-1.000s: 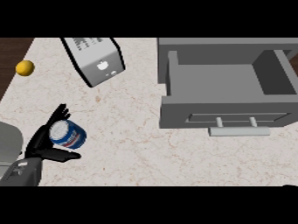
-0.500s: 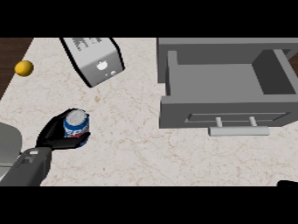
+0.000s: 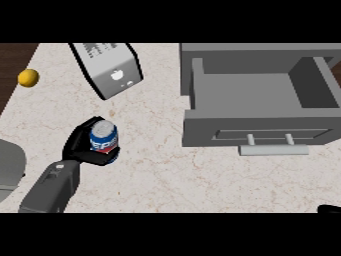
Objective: Pick up the can, place it into the drawer and close the drawer
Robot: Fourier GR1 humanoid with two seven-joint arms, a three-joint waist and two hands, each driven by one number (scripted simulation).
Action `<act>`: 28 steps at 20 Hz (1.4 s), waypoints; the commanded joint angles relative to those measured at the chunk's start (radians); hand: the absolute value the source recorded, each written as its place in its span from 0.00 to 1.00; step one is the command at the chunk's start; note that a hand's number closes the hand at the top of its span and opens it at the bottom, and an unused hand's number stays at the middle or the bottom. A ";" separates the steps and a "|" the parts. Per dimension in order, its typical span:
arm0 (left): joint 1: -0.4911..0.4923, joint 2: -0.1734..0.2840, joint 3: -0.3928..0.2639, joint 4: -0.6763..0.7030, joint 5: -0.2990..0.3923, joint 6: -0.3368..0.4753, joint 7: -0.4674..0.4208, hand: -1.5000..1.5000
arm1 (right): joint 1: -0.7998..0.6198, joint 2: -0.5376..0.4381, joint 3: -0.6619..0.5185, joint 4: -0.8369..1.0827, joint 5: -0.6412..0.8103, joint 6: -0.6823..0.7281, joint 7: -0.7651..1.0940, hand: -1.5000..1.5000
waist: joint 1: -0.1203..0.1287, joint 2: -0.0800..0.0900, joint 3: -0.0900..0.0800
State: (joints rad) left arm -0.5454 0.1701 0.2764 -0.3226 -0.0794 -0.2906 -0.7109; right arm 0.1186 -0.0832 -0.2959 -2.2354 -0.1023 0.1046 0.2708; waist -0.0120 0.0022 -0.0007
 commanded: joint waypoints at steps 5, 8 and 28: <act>-0.131 -0.142 0.086 -0.036 0.100 0.255 0.093 1.00 | -0.014 -0.022 -0.011 -0.063 -0.013 -0.007 0.072 0.00 | 0.001 -0.002 0.000; -0.088 -0.143 0.036 -0.145 0.096 0.231 0.107 1.00 | 0.029 0.032 0.033 -0.100 0.053 -0.035 0.061 0.00 | 0.008 -0.004 0.001; -0.393 -0.170 -0.331 -0.667 0.256 0.563 0.778 1.00 | 0.002 0.017 0.016 -0.076 0.057 -0.026 0.050 0.00 | 0.002 -0.006 0.001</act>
State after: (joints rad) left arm -0.8506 0.0005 -0.0126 -0.9252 0.1699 0.1952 -0.0413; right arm 0.0917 -0.0915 -0.3102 -2.2610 -0.0757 0.0893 0.3067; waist -0.0053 -0.0041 0.0004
